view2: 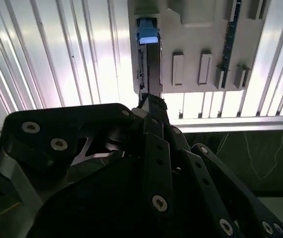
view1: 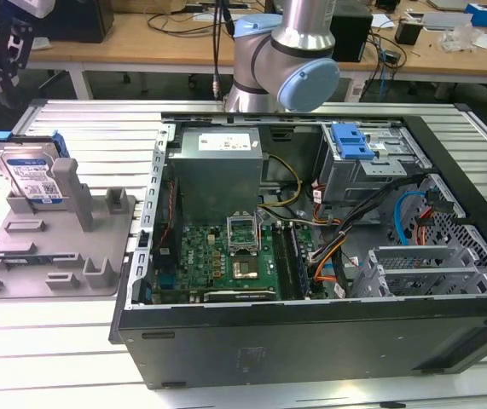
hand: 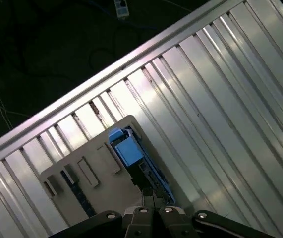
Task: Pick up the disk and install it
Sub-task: 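Pick up the disk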
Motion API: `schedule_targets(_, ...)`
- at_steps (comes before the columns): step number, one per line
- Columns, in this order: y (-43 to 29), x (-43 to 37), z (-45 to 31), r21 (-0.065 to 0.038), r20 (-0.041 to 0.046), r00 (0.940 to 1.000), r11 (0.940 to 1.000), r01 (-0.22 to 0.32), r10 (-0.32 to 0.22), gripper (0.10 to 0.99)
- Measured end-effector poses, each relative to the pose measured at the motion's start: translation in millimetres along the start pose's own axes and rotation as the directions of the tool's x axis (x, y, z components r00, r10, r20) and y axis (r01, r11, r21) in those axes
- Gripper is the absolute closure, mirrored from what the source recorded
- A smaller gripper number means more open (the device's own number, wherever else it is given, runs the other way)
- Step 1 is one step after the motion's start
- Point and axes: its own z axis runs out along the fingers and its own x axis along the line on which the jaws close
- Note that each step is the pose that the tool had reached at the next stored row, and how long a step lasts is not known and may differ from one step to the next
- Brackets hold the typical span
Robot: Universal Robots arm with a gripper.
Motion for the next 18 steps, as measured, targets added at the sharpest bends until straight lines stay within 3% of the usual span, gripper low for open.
schedule_targets(4,0.0,0.0,0.3,0.002,-0.0062,0.9915,0.9916,0.13,-0.13,0.98)
schedule_targets(6,0.0,0.0,0.4,0.002,-0.0078,0.9867,0.9867,0.163,-0.163,0.98)
schedule_targets(8,0.0,0.0,0.6,0.003,-0.0115,0.9713,0.9714,0.238,-0.237,0.98)
schedule_targets(12,0.0,0.0,0.8,0.003,-0.0152,0.9506,0.9507,0.31,-0.31,0.98)
schedule_targets(13,0.0,0.0,0.9,0.003,-0.0169,0.9394,0.9395,0.342,-0.342,0.98)
schedule_targets(17,0.0,0.0,1.0,0.003,-0.021,0.9081,0.9083,0.418,-0.418,0.98)
schedule_targets(18,0.0,0.0,1.0,0.003,-0.0225,0.8955,0.8957,0.445,-0.445,0.98)
